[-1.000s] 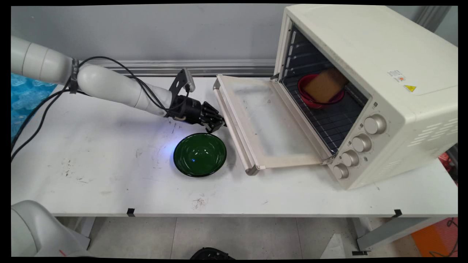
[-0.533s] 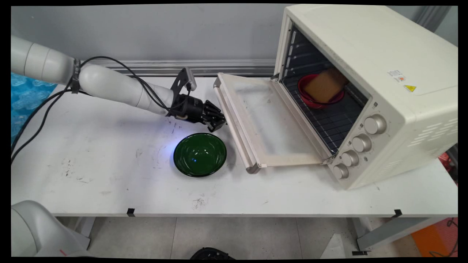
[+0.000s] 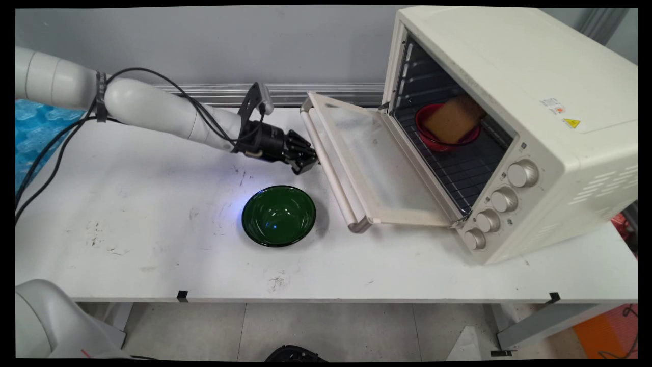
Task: Close the oven
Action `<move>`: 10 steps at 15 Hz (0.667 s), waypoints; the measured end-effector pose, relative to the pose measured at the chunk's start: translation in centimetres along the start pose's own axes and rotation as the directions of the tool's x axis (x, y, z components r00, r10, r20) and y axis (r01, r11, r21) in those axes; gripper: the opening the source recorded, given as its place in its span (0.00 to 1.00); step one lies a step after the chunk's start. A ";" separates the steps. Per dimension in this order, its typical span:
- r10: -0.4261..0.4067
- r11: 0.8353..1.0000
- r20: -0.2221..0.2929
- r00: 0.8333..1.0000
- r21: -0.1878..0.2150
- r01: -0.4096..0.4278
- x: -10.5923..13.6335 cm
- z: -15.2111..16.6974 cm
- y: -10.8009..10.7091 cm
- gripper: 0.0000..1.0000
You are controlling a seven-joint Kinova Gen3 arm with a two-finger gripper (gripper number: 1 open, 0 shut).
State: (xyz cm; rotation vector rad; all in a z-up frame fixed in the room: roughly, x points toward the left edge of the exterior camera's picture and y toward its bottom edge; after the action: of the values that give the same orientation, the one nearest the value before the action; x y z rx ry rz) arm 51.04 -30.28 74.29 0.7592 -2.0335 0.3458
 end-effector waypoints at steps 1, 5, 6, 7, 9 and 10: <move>0.003 1.000 -0.007 1.000 -0.001 -0.003 0.5 -0.1 -0.1 0.00; 0.017 1.000 -0.037 0.999 0.000 -0.017 2.7 -0.2 -0.5 0.00; 0.021 1.000 -0.043 0.999 0.000 -0.021 3.2 -0.2 -0.6 0.00; 0.025 1.000 -0.050 0.998 0.000 -0.025 3.8 -0.2 -0.8 0.00; 0.035 0.999 -0.061 0.998 -0.001 -0.035 4.8 -0.1 -1.0 0.00; 0.040 0.999 -0.068 0.997 -0.001 -0.040 5.4 -0.1 -1.2 0.00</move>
State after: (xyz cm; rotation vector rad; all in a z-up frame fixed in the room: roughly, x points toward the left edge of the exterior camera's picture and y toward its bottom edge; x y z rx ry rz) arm 49.70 -33.21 78.81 0.6972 -1.9872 0.3869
